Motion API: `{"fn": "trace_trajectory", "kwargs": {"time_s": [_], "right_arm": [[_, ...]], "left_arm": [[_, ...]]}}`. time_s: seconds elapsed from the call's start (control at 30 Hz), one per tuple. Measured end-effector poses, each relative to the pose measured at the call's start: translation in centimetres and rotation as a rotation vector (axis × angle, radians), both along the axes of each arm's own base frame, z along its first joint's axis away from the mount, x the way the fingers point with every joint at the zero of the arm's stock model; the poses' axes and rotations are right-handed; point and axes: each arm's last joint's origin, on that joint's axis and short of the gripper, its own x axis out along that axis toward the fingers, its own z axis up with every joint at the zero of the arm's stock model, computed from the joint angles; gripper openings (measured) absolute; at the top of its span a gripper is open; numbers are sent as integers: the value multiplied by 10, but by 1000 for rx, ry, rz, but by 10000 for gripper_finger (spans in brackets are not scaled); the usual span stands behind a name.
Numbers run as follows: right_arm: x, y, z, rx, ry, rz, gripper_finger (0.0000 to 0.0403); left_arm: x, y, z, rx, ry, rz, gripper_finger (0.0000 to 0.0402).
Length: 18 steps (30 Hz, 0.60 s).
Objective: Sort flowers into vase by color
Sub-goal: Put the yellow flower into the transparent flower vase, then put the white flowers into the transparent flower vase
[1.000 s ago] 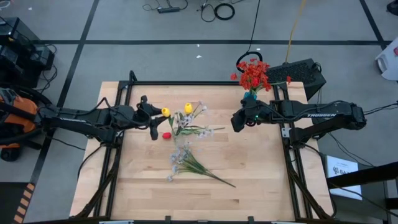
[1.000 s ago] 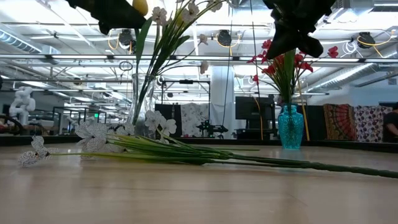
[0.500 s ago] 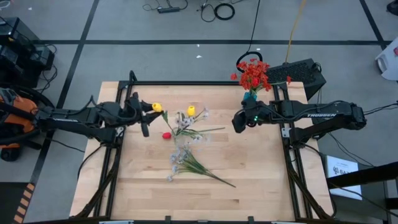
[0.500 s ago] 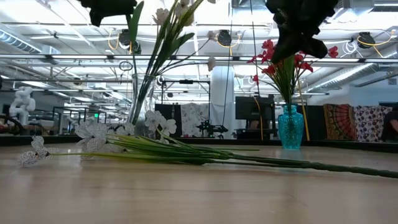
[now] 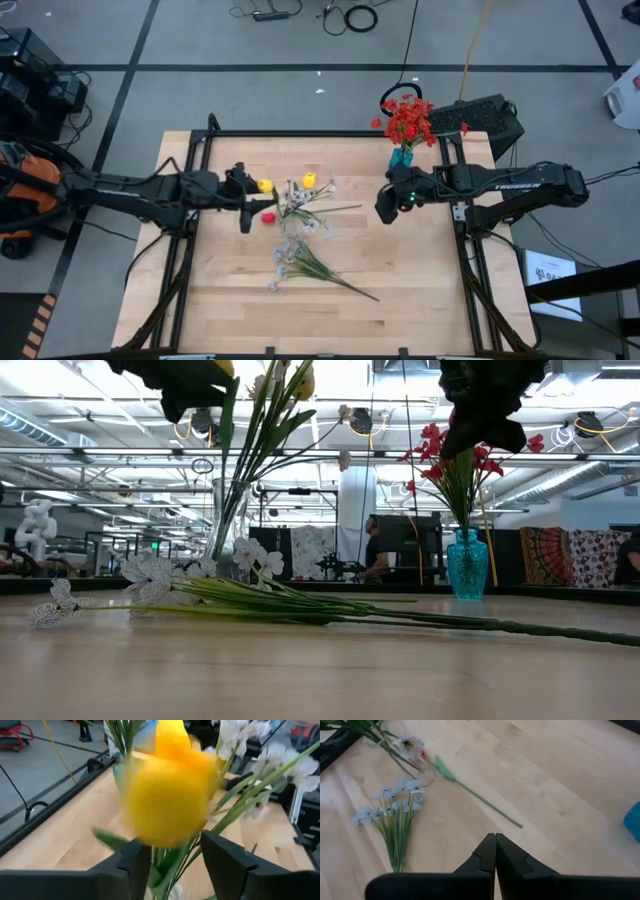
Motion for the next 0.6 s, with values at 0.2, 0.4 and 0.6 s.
{"fn": "trace_trajectory", "kwargs": {"time_s": [0.2,0.4,0.6], "right_arm": [[0,7,0,16,-7,13,0],[0,16,0,29,-13,38,0],[0,23,1,52,-26,41,0]], "left_arm": [[2,-1,-8,-15,75,-34,226],[-10,-1,3,-9,163,-47,249],[-27,1,22,-20,238,-19,250]]}}
